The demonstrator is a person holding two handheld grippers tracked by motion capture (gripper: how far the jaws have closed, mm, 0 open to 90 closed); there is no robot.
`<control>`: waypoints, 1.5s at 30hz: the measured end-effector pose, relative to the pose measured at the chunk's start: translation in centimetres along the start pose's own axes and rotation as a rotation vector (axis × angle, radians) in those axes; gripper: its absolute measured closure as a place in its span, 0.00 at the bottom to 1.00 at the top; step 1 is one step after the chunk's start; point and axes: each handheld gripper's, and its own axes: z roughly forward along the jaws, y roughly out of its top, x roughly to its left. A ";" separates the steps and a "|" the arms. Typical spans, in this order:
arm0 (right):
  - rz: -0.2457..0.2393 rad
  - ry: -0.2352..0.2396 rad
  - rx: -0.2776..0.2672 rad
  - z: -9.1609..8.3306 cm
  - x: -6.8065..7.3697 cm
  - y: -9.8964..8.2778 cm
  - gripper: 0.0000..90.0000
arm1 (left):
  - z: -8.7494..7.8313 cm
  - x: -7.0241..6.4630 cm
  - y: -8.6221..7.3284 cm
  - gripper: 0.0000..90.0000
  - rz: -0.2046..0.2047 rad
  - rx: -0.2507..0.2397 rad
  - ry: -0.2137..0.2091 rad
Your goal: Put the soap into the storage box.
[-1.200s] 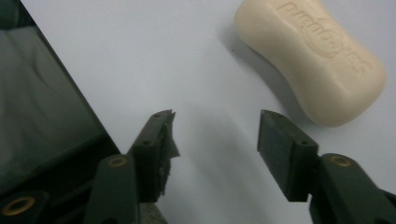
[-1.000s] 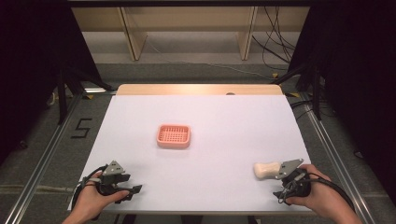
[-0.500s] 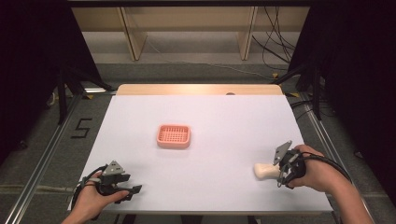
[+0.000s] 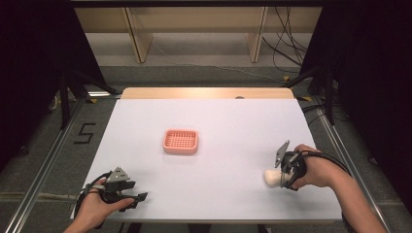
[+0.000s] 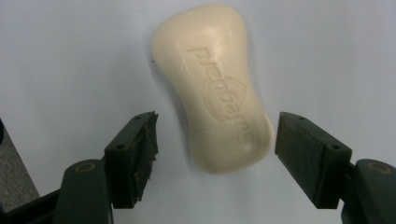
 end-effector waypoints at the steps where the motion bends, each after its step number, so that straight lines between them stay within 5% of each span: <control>1: -0.015 -0.004 -0.006 0.1 -0.1 0.1 0.34 | 0.0 0.0 0.0 0.37 0.004 0.000 0.000; 29: -0.130 0.047 0.069 2.0 -1.0 2.1 0.39 | 0.1 0.0 0.0 0.37 0.008 0.010 -0.003; 40: -0.153 0.058 0.074 2.5 -1.0 2.1 0.49 | 0.1 0.0 0.0 0.37 0.011 0.012 -0.003; 45: -0.109 0.077 0.067 2.6 -0.9 2.2 0.56 | 0.1 0.0 0.0 0.37 0.011 0.011 -0.004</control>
